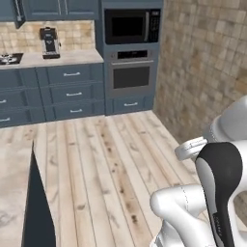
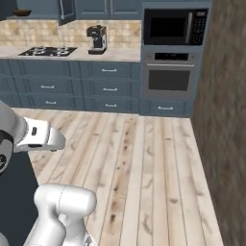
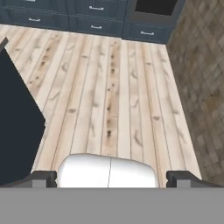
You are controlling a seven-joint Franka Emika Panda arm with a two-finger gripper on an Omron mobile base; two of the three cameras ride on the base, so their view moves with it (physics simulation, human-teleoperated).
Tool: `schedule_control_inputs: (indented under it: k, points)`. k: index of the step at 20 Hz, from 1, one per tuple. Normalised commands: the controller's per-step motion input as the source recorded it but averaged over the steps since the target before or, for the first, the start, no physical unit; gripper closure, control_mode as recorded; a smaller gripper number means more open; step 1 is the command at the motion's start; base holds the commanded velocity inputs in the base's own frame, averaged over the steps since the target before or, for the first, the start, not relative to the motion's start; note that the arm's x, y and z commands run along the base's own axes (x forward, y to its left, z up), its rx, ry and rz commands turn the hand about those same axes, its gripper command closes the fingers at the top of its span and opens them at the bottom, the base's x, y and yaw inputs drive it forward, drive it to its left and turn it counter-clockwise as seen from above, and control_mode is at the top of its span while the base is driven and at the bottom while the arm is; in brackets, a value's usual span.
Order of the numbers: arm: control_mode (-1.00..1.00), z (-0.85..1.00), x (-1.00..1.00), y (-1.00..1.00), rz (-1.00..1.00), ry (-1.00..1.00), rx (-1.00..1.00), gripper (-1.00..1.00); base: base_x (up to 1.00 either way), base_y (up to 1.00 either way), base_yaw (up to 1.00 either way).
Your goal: Pick up the bowls from the cabinet and place each bowl in front of a stool on the dining counter.
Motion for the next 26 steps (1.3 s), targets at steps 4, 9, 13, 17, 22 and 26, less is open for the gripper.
schedule_control_inputs:
  k: [4,9,13,17,22,26]
  points:
    - [1.0,0.0,0.0,0.0,0.0,0.0,0.0,-1.0,1.0,0.0,0.0]
    - [1.0,0.0,0.0,0.0,0.0,0.0,0.0,-1.0,1.0,0.0,0.0]
    - [1.0,0.0,0.0,0.0,0.0,0.0,0.0,-1.0,1.0,0.0,0.0]
    - [1.0,0.0,0.0,0.0,0.0,0.0,0.0,-1.0,1.0,0.0,0.0]
    - [1.0,0.0,0.0,0.0,0.0,0.0,0.0,-1.0,1.0,0.04,0.0]
    - [1.0,0.0,0.0,0.0,0.0,0.0,0.0,-1.0,1.0,0.27,0.0]
